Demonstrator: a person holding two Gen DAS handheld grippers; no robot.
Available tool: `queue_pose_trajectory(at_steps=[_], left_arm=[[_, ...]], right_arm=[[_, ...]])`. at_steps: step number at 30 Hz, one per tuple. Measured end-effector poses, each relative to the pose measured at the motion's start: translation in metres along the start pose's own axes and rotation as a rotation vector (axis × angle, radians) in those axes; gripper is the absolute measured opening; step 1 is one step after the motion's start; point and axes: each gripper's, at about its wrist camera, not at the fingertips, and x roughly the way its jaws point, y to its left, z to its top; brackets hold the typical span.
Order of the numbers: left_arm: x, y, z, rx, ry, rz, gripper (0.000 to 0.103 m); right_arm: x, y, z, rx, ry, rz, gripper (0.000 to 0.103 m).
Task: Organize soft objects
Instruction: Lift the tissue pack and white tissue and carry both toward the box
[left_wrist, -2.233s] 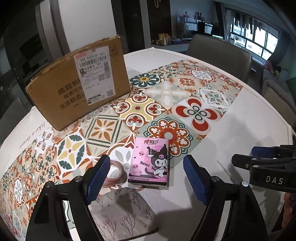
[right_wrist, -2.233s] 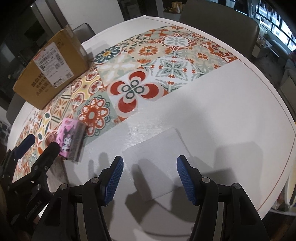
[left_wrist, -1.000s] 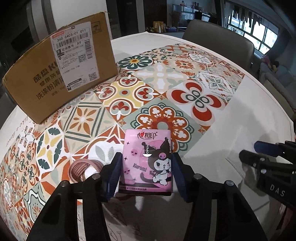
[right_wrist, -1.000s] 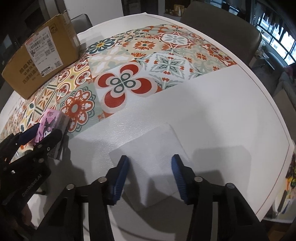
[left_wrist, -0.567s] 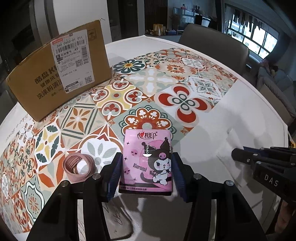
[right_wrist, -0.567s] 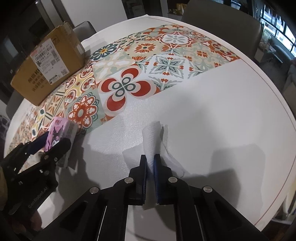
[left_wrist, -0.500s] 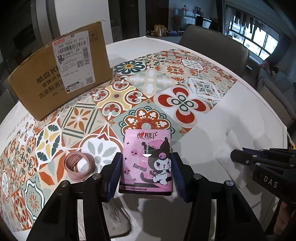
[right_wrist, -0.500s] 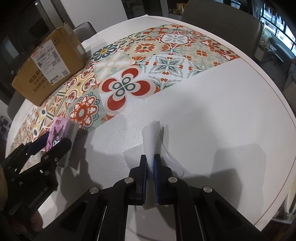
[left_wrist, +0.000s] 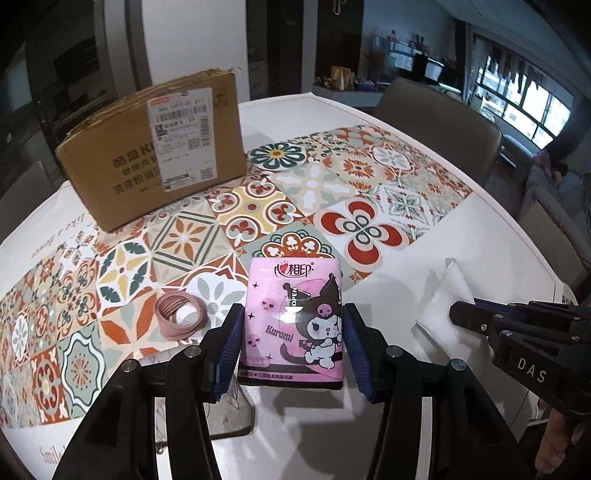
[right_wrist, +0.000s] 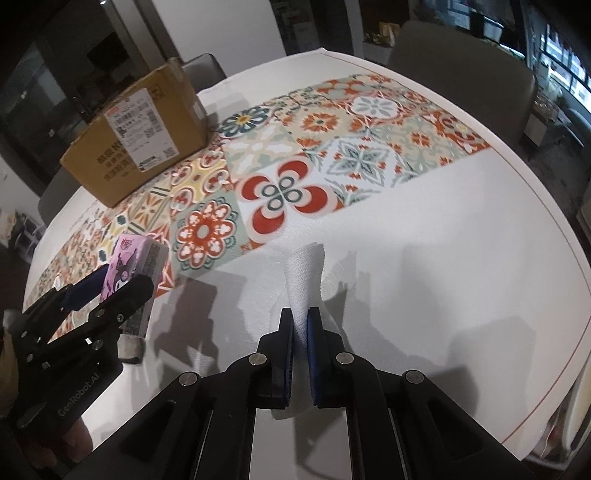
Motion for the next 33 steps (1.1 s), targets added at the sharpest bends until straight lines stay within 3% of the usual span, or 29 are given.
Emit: queue_pose_trajectory(at_steps=[33], left_arm=[[-0.083,0.04,0.023,-0.253,-0.192,0.221,0.052]], right_arm=[[-0.059,0.073,0.062,-0.328,-0.154,0.188,0.008]])
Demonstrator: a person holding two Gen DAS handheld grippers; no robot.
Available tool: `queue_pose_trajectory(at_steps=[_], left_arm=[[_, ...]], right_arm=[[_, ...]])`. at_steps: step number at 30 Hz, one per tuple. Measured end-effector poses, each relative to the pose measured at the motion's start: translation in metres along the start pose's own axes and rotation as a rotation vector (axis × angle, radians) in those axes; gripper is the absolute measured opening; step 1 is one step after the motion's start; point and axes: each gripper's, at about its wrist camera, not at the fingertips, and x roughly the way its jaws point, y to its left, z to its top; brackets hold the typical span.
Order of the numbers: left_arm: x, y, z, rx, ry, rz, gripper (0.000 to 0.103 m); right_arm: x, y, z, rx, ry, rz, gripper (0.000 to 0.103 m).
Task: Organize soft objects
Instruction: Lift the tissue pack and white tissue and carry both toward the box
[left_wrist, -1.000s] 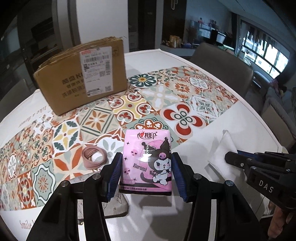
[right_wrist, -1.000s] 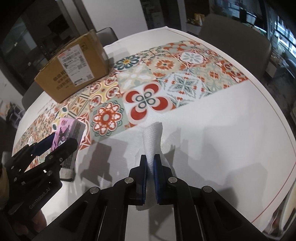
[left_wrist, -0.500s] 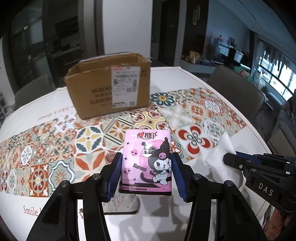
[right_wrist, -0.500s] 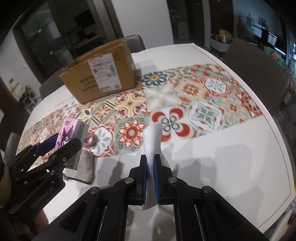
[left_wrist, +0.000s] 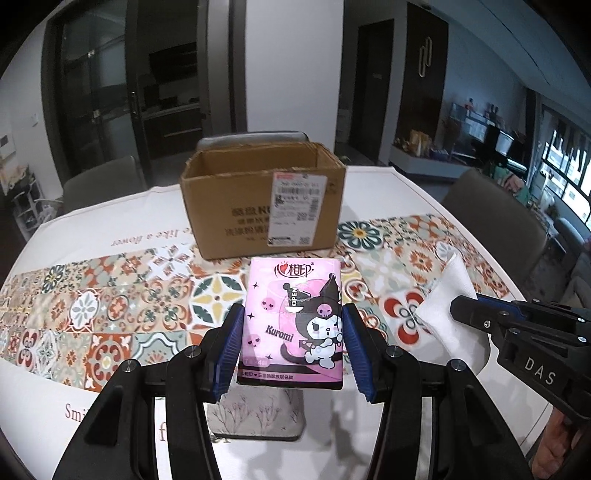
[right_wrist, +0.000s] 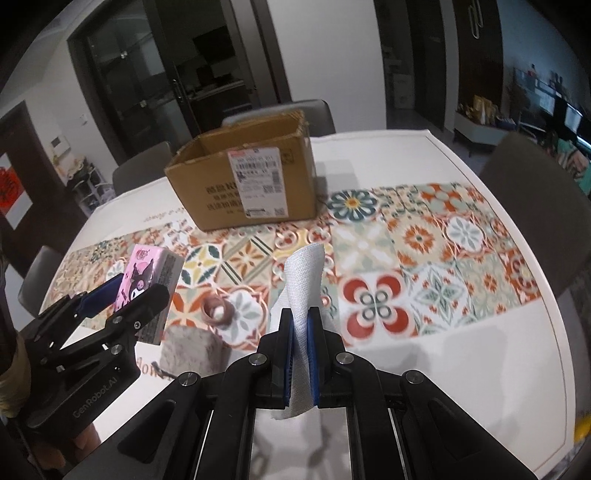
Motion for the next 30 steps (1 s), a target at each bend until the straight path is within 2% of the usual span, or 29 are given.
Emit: queue_pose_trajectory(at_steps=[14,30], left_arm=[[-0.005,0.019,0.038,-0.035,-0.089,0.055,0.052],[0.006,0.04,0.1,-0.044,-0.204,0.071,0.052]], right_arm=[[0.001,0.019,0.039,-0.064,-0.075,0.06,0.009],[0.003,0.029,0.109,-0.075,-0.23,0.075,0.008]])
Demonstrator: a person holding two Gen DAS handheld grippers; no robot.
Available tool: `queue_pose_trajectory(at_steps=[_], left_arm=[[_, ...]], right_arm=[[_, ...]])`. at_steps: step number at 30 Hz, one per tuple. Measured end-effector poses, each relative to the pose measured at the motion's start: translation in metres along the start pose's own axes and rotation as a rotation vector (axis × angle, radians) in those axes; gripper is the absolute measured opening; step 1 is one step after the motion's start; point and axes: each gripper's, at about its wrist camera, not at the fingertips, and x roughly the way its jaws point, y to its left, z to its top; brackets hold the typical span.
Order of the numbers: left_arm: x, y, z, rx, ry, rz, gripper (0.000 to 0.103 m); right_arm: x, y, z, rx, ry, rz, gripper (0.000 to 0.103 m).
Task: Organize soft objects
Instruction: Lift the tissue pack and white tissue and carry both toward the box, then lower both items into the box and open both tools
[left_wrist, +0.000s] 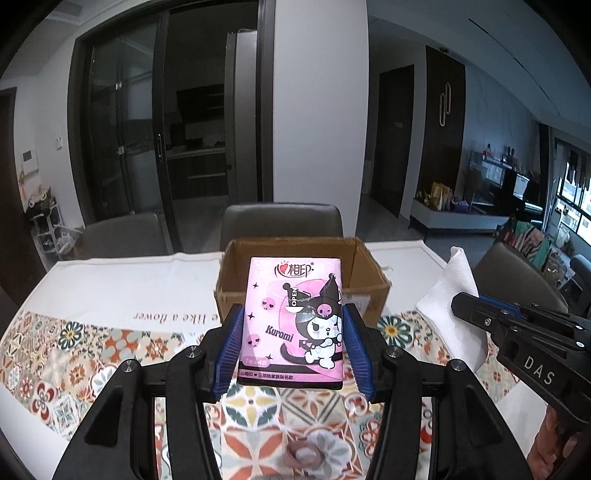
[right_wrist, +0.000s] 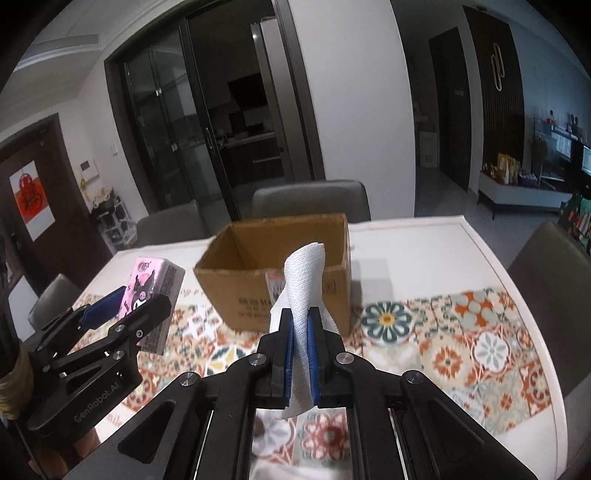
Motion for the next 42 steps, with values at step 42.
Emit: queue_pose_trajectory(at_steps=[42], left_arm=[[0.154,0.03,0.06,0.027,0.038,0.018,0.052]], right_arm=[[0.137,0.009,0.089,-0.072,-0.031,0.003,0.009]])
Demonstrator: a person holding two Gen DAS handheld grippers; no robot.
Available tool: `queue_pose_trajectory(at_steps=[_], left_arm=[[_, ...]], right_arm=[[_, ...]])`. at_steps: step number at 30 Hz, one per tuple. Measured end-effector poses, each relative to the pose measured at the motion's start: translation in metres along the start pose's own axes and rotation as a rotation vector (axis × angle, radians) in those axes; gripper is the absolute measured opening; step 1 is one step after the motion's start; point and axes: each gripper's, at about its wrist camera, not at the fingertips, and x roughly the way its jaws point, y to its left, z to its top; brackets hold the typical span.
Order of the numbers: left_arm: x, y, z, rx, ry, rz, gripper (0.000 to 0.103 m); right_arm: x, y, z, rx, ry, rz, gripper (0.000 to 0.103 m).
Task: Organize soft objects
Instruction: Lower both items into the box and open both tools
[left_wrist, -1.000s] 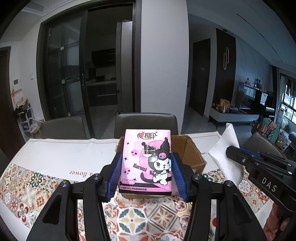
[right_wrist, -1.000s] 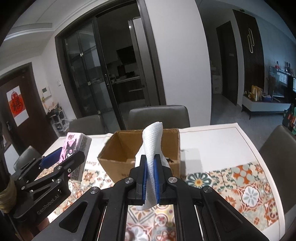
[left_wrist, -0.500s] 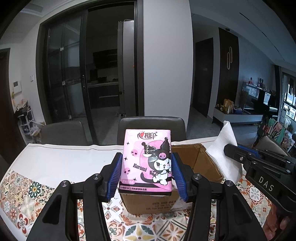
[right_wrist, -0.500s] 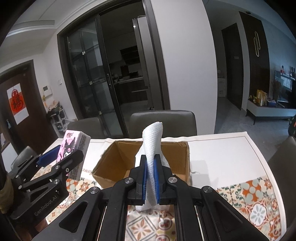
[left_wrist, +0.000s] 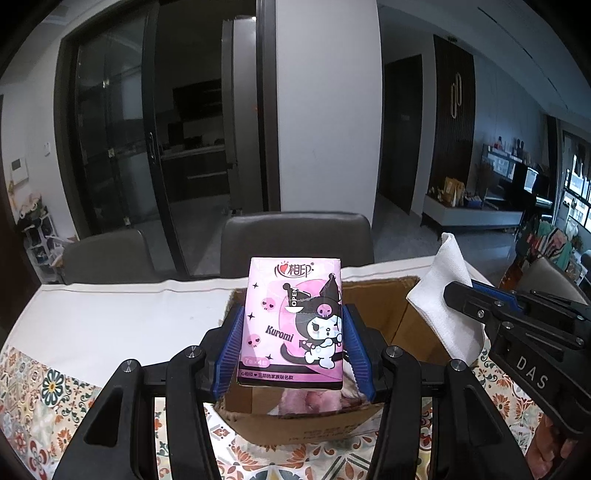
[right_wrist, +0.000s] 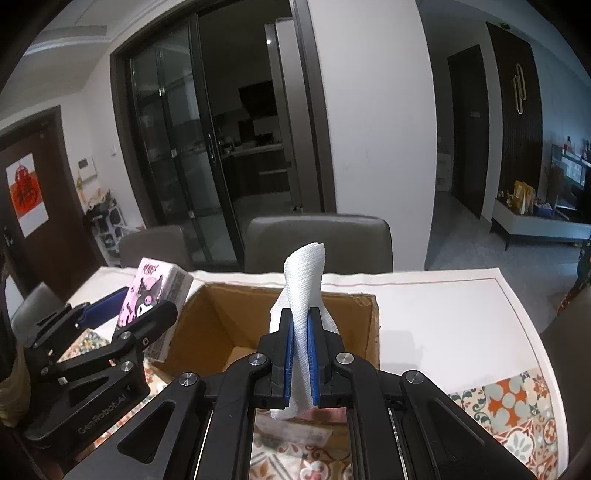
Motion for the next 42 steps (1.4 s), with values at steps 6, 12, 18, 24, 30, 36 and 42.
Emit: queue_pose_trajectory(at_steps=[6,12,18,24,30,36,42], left_arm=[[0.025,-0.004,-0.004,0.019,0.059,-0.007,0.052],[0.044,-0.009,-0.009,0.042,0.119,-0.012,0.052],[0.05,-0.009,-0.014,0.033,0.155,-0.019,0.054],[0.045,-0.005,-0.01,0.029,0.145,-0.008,0.068],[0.033,-0.003,-0.012,0.022,0.139,0.018,0.07],[0.013,-0.005,-0.014,0.025,0.115,0.04,0.071],[-0.011,-0.002,-0.013,0.004,0.093,0.05,0.073]], right_arm=[[0.023,-0.007,-0.008,0.014,0.06,-0.001,0.009],[0.045,-0.015,-0.018,0.023,0.124,-0.003,0.009],[0.056,-0.021,-0.023,0.014,0.15,-0.001,0.009],[0.06,-0.024,-0.021,0.026,0.165,0.011,0.039],[0.053,-0.024,-0.021,0.043,0.161,0.004,0.044],[0.039,-0.02,-0.024,0.054,0.151,0.003,0.044],[0.021,-0.014,-0.022,0.056,0.134,0.018,0.044]])
